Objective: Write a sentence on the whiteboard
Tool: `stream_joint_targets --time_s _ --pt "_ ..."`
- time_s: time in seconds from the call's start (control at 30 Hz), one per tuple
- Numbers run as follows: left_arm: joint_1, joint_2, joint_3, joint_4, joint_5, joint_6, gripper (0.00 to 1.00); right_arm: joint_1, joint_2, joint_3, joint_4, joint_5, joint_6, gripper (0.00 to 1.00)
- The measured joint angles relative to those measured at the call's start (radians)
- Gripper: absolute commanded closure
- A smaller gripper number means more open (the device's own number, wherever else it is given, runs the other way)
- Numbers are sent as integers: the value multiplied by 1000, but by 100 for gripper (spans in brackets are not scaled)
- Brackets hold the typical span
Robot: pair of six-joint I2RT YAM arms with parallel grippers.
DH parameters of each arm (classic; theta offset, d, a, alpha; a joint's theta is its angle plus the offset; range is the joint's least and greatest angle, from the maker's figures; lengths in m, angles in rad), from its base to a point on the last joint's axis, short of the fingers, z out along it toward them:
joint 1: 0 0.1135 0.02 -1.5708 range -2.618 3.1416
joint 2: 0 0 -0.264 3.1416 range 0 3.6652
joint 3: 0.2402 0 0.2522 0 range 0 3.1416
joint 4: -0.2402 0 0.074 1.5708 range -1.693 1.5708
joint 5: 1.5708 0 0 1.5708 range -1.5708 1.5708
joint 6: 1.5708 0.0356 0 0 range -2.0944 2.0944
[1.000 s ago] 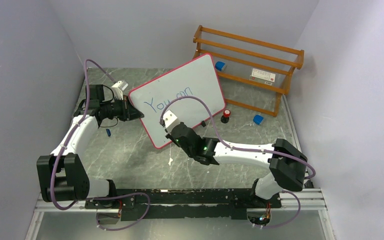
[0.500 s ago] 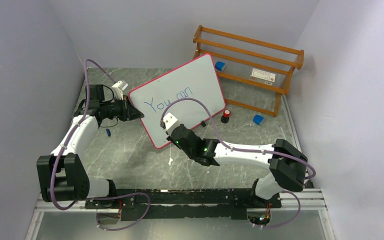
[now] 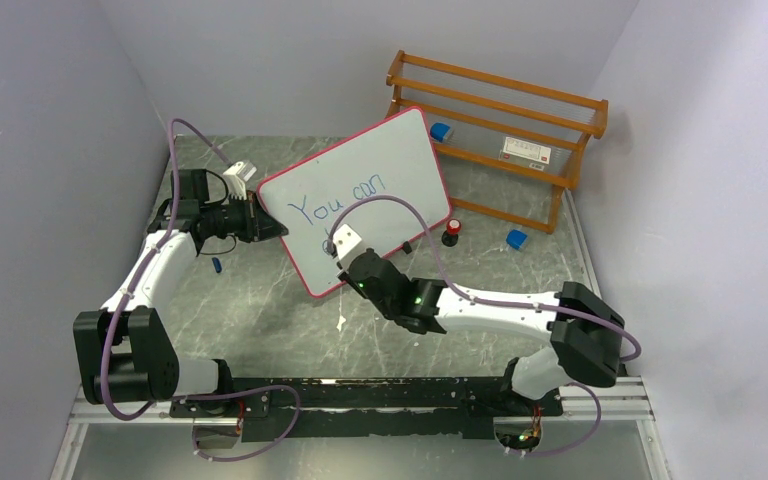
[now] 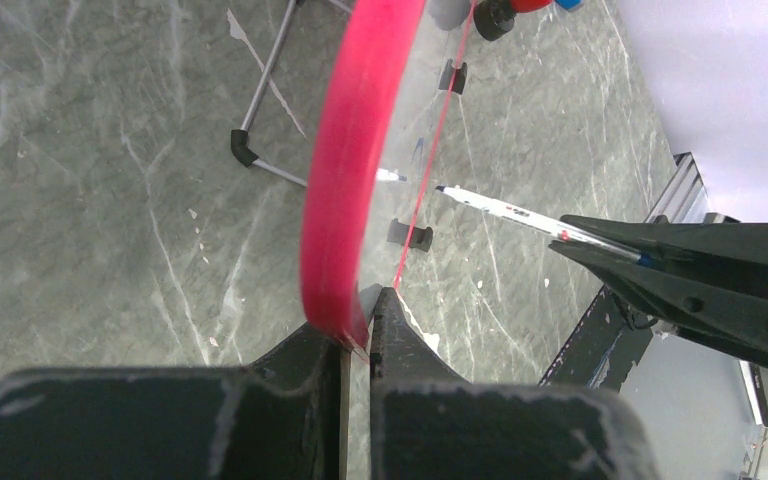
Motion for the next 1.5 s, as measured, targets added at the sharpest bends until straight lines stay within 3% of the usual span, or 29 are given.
stream_joint_targets --time_s 0.23,1.5 --pt "0 0 0 0 0 0 95 -9 -63 -10 26 0 1 100" --pt "-5 -1 0 1 -8 -3 95 -32 14 -3 78 -19 4 100"
